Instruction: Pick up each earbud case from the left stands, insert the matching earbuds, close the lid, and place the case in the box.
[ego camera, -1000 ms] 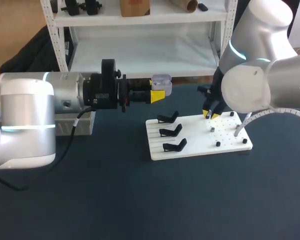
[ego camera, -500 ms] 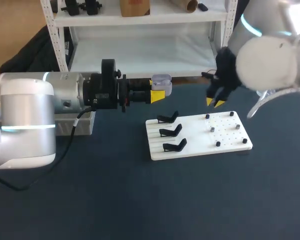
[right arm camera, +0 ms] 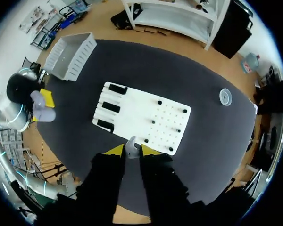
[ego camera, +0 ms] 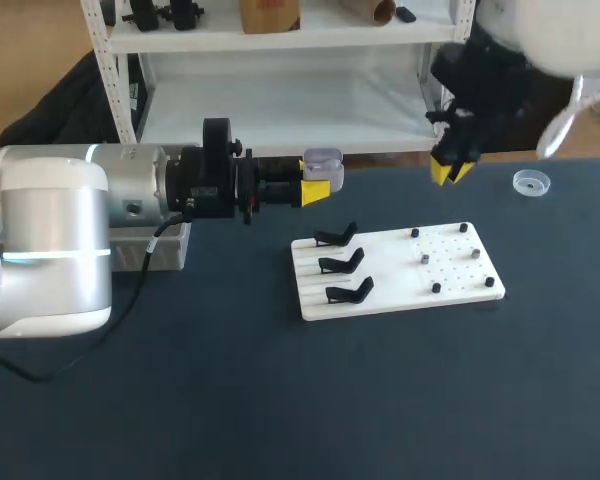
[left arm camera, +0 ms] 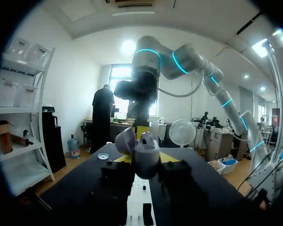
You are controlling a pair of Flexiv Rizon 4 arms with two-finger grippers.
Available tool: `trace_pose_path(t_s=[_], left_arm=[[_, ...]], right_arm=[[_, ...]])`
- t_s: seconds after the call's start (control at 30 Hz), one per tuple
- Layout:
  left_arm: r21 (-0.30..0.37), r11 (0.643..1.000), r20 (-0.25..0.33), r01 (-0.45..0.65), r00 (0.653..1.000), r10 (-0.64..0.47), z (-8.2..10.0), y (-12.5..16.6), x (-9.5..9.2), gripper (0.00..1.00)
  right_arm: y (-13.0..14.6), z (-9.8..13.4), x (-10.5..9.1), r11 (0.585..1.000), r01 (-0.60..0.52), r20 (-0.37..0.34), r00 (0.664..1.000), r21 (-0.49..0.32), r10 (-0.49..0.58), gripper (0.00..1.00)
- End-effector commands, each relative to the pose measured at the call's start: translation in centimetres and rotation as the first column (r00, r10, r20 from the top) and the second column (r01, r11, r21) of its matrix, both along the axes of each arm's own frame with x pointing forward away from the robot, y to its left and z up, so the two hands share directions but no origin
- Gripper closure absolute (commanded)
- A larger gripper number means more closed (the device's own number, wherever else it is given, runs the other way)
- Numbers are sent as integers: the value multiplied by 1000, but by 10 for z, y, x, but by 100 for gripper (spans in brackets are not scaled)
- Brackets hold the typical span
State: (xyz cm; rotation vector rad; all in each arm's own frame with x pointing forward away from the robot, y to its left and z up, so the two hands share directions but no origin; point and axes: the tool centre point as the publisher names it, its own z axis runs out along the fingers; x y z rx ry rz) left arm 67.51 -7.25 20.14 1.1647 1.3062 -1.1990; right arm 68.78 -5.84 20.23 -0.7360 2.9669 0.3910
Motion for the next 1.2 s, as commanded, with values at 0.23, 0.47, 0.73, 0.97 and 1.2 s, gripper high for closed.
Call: trace_pose_path(t_s=[0.23, 0.47, 0.73, 0.97, 1.2], left_arm=[[-1, 1000, 0, -1, 1000, 1, 0, 0, 0, 100], [-1, 1000, 0, -1, 1000, 1, 0, 0, 0, 100], [-1, 1000, 0, -1, 1000, 1, 0, 0, 0, 100], [-1, 1000, 0, -1, 1000, 1, 0, 0, 0, 100], [-1, 1000, 0, -1, 1000, 1, 0, 0, 0, 100]], right_arm=[[20, 36, -12, 991, -130, -16, 991, 14, 131, 100], [20, 36, -12, 991, -130, -16, 991, 14, 131, 100], [28, 40, -17, 990, -138, -10, 990, -3, 137, 100], [67, 75, -49, 986, -165, -16, 986, -29, 164, 100], [96, 101, -66, 968, -248, -14, 969, -47, 248, 100]])
